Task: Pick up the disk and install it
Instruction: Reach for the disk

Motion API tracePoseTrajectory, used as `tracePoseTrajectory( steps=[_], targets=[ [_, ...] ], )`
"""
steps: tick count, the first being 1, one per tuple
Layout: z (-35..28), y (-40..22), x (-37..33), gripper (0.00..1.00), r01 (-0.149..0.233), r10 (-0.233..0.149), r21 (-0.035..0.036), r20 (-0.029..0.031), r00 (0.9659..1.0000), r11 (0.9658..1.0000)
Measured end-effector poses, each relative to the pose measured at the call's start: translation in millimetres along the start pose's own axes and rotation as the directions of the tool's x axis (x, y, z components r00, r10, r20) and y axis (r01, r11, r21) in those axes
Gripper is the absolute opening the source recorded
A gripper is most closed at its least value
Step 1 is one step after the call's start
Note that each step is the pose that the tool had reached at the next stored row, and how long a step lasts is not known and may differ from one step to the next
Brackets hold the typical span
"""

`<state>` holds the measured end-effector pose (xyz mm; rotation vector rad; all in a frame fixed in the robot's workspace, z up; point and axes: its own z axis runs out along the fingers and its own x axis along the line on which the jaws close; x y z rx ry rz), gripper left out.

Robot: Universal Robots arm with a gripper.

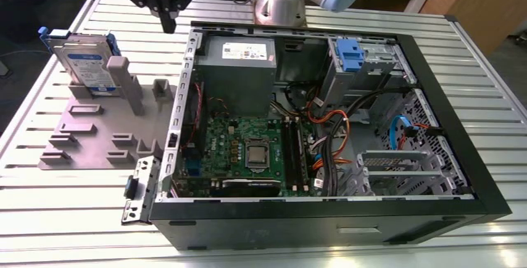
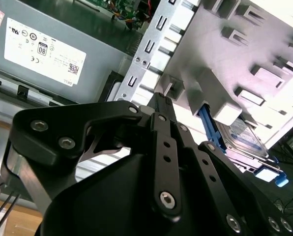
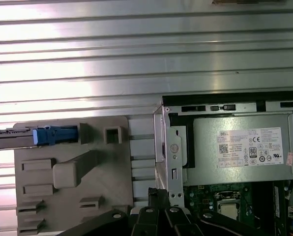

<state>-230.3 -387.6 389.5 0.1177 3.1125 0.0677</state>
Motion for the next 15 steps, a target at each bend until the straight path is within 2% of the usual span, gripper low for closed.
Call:
tracePoseTrajectory(
  steps=[15],
  targets=[
    [0.1,-0.4,5.9,0.11,0.000,0.000,0.0001,0.0000,1.0000,1.0000]
  ],
)
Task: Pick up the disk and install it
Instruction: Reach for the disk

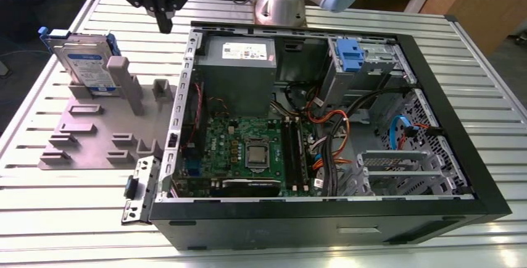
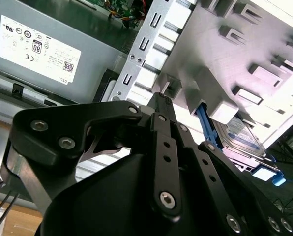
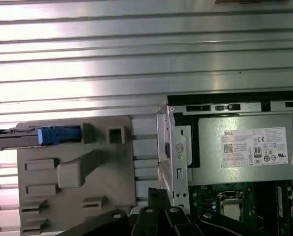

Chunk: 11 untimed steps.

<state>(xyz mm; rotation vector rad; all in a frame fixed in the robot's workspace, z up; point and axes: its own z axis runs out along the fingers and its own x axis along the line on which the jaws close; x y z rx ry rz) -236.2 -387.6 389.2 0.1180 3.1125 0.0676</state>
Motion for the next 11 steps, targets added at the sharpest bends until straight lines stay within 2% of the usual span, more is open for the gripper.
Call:
tracePoseTrajectory(
  steps=[5,11],
  targets=[
    [0.1,2.4,4.0,0.11,0.000,0.000,0.0001,0.0000,1.0000,1.0000],
    [0.2,3.4,21.6,0.11,0.000,0.000,-0.0001,0.0000,1.0000,1.0000]
  ],
)
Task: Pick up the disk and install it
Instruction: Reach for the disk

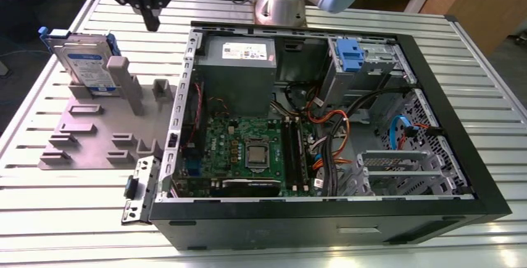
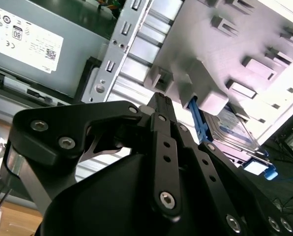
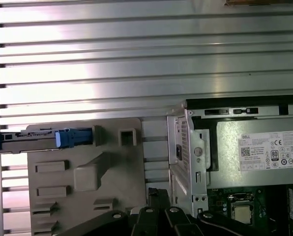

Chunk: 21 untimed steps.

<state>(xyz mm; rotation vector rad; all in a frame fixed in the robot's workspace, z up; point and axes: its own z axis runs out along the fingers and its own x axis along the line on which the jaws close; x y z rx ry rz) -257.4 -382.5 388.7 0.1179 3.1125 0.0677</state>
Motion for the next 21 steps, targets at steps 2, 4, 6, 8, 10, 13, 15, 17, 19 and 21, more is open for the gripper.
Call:
tracePoseTrajectory(
  steps=[2,4,6,8,10,13,15,17,19,21],
  targets=[
    [0.2,0.2,4.1,0.11,0.000,0.000,0.0000,0.0000,1.0000,1.0000],
    [0.3,0.7,6.9,0.11,0.000,0.000,0.0000,-0.0001,1.0000,1.0000],
    [0.3,0.7,7.2,0.11,0.000,0.000,0.0000,-0.0001,1.0000,1.0000],
    [0.2,0.7,7.3,0.11,0.000,0.000,0.0000,-0.0002,1.0000,1.0000],
    [0.2,0.7,7.4,0.11,0.000,0.000,0.0000,-0.0002,1.0000,1.0000],
    [0.2,0.7,7.8,0.11,0.000,0.000,0.0000,-0.0002,1.0000,1.0000],
    [0.2,0.6,8.6,0.11,0.000,0.000,0.0000,-0.0001,1.0000,1.0000],
    [0.2,0.5,9.6,0.11,0.000,0.000,0.0001,-0.0002,1.0000,1.0000],
    [0.2,0.4,10.7,0.11,0.000,0.000,0.0001,-0.0002,1.0000,1.0000],
    [0.3,0.4,11.9,0.11,0.000,0.000,0.0000,-0.0002,1.0000,1.0000]
  ],
)
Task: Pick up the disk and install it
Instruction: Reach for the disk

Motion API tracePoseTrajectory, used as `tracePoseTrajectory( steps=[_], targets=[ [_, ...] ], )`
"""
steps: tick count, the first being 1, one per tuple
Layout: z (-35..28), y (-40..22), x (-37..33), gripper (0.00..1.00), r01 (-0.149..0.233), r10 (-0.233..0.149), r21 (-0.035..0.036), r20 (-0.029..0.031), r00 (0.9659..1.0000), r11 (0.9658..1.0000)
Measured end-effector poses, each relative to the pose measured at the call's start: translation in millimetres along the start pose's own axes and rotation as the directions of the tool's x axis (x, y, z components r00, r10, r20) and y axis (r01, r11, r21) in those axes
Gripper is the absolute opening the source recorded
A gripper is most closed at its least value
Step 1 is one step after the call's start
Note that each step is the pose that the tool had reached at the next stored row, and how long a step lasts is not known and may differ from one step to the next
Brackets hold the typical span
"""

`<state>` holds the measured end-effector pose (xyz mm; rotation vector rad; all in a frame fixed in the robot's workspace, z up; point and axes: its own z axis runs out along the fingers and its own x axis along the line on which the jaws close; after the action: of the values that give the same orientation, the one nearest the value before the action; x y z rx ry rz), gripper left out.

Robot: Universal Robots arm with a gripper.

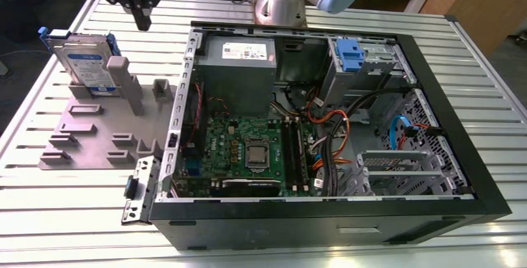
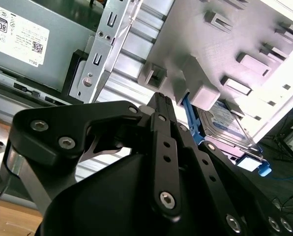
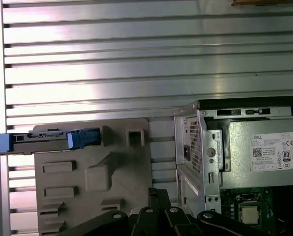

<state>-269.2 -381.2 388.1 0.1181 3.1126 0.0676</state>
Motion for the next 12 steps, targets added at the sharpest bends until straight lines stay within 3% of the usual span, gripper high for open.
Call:
tracePoseTrajectory(
  steps=[12],
  targets=[
    [0.5,-0.5,6.3,0.11,0.000,0.000,0.0000,-0.0001,1.0000,1.0000]
  ],
)
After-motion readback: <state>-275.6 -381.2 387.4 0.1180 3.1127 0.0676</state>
